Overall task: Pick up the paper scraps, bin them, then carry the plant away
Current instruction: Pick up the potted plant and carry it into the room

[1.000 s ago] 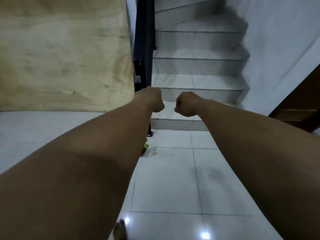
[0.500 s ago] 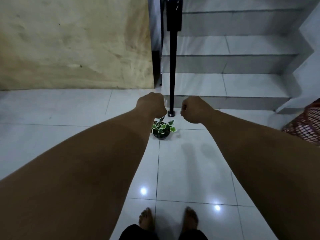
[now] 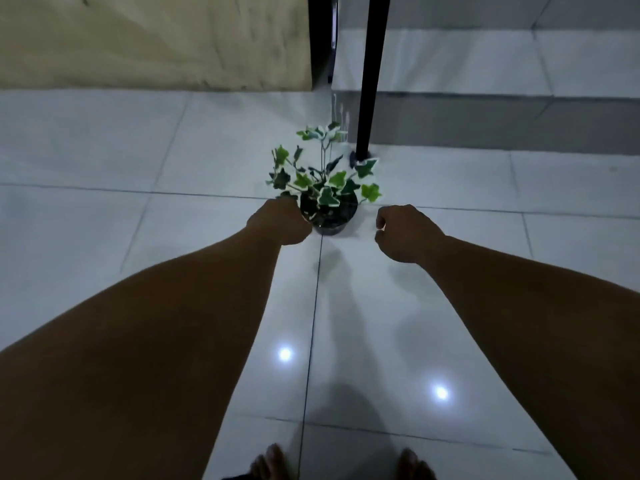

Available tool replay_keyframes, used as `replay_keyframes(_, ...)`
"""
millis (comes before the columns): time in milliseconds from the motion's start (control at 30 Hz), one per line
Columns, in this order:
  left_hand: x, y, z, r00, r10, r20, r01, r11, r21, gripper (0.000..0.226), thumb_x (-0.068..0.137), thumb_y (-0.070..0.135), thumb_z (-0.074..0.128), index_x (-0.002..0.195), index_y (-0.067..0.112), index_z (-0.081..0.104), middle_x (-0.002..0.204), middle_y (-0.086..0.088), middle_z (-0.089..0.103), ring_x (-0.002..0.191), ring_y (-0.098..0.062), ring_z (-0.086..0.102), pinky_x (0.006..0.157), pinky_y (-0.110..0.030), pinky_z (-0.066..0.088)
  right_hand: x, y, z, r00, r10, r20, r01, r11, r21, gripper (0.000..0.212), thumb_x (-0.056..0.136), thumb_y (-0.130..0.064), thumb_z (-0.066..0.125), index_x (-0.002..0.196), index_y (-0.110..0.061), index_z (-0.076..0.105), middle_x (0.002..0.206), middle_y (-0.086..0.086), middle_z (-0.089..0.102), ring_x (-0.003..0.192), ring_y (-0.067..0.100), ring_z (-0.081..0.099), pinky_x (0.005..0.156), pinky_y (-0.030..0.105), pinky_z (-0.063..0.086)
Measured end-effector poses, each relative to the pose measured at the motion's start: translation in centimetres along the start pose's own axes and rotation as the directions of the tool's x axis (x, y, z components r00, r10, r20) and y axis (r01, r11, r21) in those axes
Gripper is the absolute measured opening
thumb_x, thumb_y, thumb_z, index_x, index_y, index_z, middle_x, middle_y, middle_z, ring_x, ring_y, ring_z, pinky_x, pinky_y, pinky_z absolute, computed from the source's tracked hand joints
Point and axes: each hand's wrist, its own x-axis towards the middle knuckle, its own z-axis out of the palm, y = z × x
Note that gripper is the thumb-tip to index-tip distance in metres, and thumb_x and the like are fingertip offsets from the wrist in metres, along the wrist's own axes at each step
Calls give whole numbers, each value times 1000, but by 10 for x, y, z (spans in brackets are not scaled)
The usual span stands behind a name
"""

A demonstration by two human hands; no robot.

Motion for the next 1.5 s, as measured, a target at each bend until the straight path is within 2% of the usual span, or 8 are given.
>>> replay_keyframes(167,100,-37,105,984,-156,81,170,959,-226,25,85,29,61,77,6,64,84,-14,72,68,-24,67,61,-25,55,84,41,114,1000,-6,-28,7,999,38,30,92,-27,55,118,-12,55,114,9,63,110,30,57,84,35,47)
replay_keyframes(333,170,-42,151,952,-283,116,278,643,-714,34,96,34,55,78,5,55,95,-15,61,93,-31,68,81,-38,57,161,49,165,975,92,-201,-36,963,268,50,97,-39,51,130,-2,46,126,22,56,120,38,53,94,40,44)
replay_keyframes(400,188,-41,158,940,-316,129,279,491,-825,31,99,31,51,98,1,60,102,-16,58,95,-30,63,78,-37,55,185,43,176,955,156,-253,-48,921,387,52,99,-39,48,132,1,44,126,24,56,120,39,53,92,40,43)
replay_keyframes(533,216,-39,156,938,-330,103,222,349,-910,41,99,31,45,135,11,52,134,-13,55,118,-34,56,76,-38,52,221,28,184,939,283,-196,-120,801,586,49,102,-36,42,136,-2,42,129,21,57,122,38,52,94,36,40)
replay_keyframes(700,232,-36,152,948,-294,122,180,179,-967,39,101,30,47,134,11,53,137,-12,55,124,-31,53,87,-47,53,243,16,196,948,306,-92,-149,678,720,47,93,-41,45,127,-9,47,103,14,64,104,38,64,89,41,51)
replay_keyframes(1000,230,-27,151,967,-229,111,151,163,-975,41,96,38,42,125,15,60,118,-8,67,107,-29,64,82,-46,56,244,23,197,954,293,-68,-159,683,713,70,68,-64,57,122,-20,57,107,4,69,98,28,67,83,48,59)
replay_keyframes(1167,216,-28,145,971,-204,122,161,187,-969,42,94,37,40,121,14,63,114,-12,69,103,-32,66,81,-48,57,223,17,179,950,300,-82,-160,699,697,63,75,-58,59,121,-15,56,111,8,67,100,30,64,85,48,58)
replay_keyframes(1500,56,6,2,972,-219,89,134,199,-971,41,95,28,34,124,14,61,115,-12,67,105,-32,64,79,-49,57,86,-46,20,960,262,-97,-125,713,690,64,86,-55,53,132,-11,51,124,11,64,113,31,61,93,34,49)
